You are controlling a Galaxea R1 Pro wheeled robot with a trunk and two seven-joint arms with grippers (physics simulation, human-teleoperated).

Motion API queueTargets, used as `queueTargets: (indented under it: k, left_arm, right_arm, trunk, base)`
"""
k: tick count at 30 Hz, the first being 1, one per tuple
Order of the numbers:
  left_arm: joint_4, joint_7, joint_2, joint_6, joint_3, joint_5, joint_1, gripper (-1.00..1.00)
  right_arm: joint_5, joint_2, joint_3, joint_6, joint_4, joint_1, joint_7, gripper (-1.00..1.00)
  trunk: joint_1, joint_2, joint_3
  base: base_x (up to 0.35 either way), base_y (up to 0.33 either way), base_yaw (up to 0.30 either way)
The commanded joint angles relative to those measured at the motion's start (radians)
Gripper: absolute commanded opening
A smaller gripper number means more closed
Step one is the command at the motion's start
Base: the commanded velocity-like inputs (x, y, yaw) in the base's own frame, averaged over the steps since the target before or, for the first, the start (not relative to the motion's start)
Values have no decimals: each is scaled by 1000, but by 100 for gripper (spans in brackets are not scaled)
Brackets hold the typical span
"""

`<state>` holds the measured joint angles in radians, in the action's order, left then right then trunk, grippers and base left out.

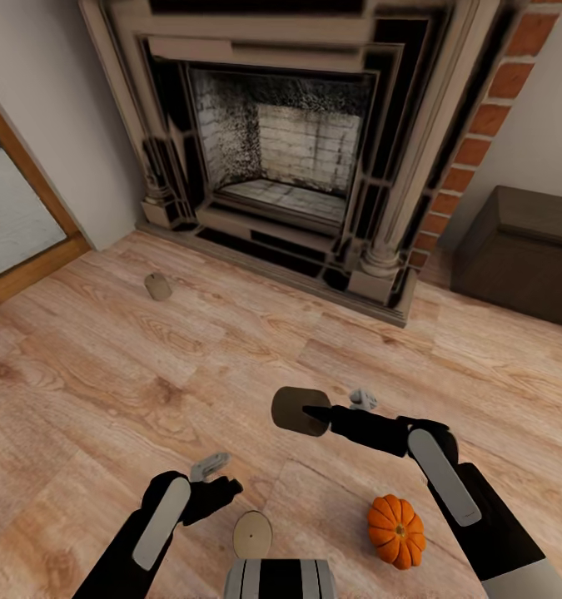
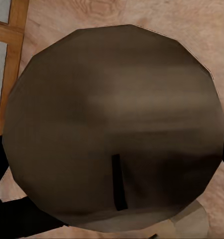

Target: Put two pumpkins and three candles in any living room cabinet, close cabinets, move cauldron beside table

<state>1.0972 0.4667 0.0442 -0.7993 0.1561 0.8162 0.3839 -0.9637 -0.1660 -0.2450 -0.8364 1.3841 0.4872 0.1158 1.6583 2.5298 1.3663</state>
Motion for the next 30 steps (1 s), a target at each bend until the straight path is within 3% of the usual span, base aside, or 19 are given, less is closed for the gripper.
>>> queueTargets:
  k: [1, 6, 12, 18, 30]
  left_arm:
    - [1, 11, 0, 0, 8, 10, 0, 100]
    - [-40, 14, 3, 17, 42, 4, 1, 100]
    - [-60, 15, 5, 47, 122, 3, 1, 100]
    - [-62, 15, 11, 50, 140, 2, 1, 100]
    - [-62, 14, 13, 51, 146, 3, 1, 100]
  right_arm:
    - [2, -3, 0, -2, -1, 1, 14, -100]
    - [-1, -7, 0, 2, -10, 1, 30, -100]
    - [-1, -7, 10, 4, -20, 1, 33, -100]
    - [0, -7, 49, -1, -22, 1, 34, -100]
    - [-1, -6, 53, -1, -22, 1, 35, -100]
  trunk:
    - [0, 1, 5]
    - [1, 1, 12]
    - [1, 1, 12]
    - [1, 1, 12]
    - [1, 1, 12]
  base:
    - [0, 0, 0]
    - [0, 0, 0]
    - [0, 0, 0]
    - [0, 0, 0]
    - [0, 0, 0]
